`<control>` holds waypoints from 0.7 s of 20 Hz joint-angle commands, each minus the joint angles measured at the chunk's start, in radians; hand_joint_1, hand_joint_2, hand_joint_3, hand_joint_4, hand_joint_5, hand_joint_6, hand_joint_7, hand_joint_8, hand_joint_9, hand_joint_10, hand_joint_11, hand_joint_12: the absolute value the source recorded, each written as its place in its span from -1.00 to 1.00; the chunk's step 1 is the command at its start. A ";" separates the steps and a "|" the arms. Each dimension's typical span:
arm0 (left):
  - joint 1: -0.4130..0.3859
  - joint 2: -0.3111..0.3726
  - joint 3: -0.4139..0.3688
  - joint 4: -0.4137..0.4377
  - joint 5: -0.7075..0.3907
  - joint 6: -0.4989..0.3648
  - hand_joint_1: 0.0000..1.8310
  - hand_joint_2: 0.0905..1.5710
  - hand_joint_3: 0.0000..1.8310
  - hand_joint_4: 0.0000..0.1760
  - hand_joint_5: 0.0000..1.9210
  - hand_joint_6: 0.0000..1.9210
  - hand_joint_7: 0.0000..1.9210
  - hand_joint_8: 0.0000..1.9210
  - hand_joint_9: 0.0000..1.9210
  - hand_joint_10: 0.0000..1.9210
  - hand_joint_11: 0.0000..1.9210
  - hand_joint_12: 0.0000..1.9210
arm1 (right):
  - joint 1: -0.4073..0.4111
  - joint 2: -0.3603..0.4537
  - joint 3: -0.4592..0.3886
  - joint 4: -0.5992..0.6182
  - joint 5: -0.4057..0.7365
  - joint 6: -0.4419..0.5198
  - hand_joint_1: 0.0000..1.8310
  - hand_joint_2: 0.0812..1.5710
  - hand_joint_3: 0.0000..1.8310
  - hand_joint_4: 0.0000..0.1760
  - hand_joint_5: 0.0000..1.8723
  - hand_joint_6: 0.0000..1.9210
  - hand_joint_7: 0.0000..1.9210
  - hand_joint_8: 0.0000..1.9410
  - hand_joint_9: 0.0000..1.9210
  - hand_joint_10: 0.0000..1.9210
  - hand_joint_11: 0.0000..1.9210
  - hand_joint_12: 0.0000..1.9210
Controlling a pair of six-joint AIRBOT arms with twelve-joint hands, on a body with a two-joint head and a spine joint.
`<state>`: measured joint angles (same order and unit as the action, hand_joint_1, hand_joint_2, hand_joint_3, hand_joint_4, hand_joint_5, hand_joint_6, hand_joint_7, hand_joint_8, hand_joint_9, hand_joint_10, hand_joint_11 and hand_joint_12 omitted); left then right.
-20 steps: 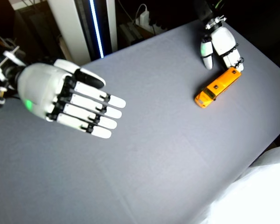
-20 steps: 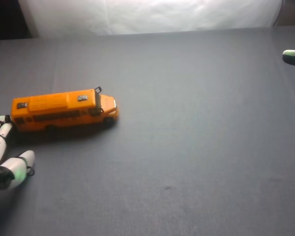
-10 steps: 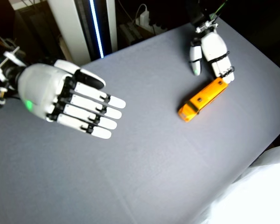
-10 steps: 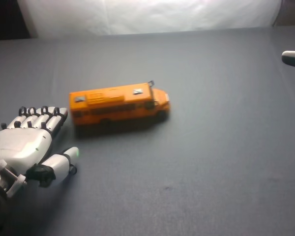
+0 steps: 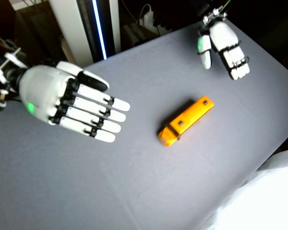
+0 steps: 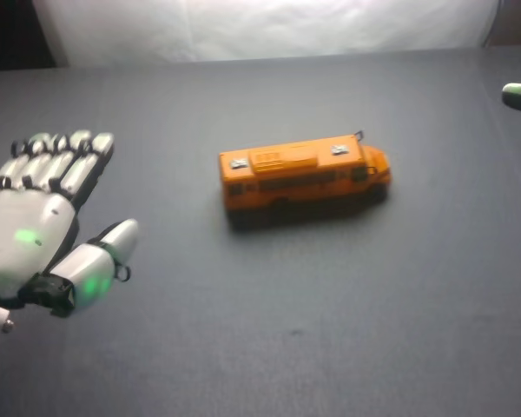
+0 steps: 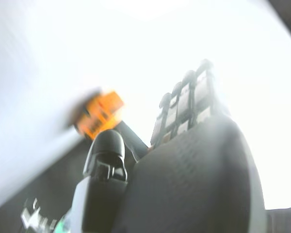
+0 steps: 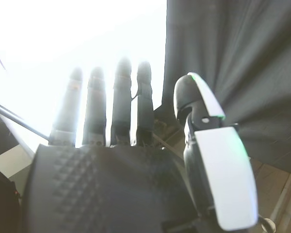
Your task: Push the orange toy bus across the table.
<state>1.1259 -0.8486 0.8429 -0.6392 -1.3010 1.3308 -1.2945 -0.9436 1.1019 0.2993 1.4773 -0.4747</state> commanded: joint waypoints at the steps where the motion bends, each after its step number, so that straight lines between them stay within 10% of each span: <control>1: -0.010 0.018 -0.003 0.066 -0.175 -0.025 -1.00 0.85 -1.00 -1.00 -1.00 -1.00 -1.00 -1.00 -1.00 -1.00 -1.00 -1.00 | 0.003 0.006 0.005 0.017 0.165 0.008 -0.33 0.70 -1.00 -1.00 -0.43 -1.00 -0.43 -1.00 -0.59 -1.00 -0.75 -0.89; 14: 0.026 0.051 -0.052 0.251 -0.333 -0.140 -1.00 0.74 -1.00 -1.00 -1.00 -1.00 -1.00 -1.00 -1.00 -1.00 -1.00 -1.00 | 0.003 0.011 -0.007 0.033 0.217 0.008 -0.02 0.76 -1.00 -1.00 -0.41 -1.00 -0.40 -1.00 -0.47 -1.00 -0.55 -0.90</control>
<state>1.1622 -0.8055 0.7963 -0.4316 -1.5059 1.1881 -1.2945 -0.9371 1.0943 0.3206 1.5684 -0.4740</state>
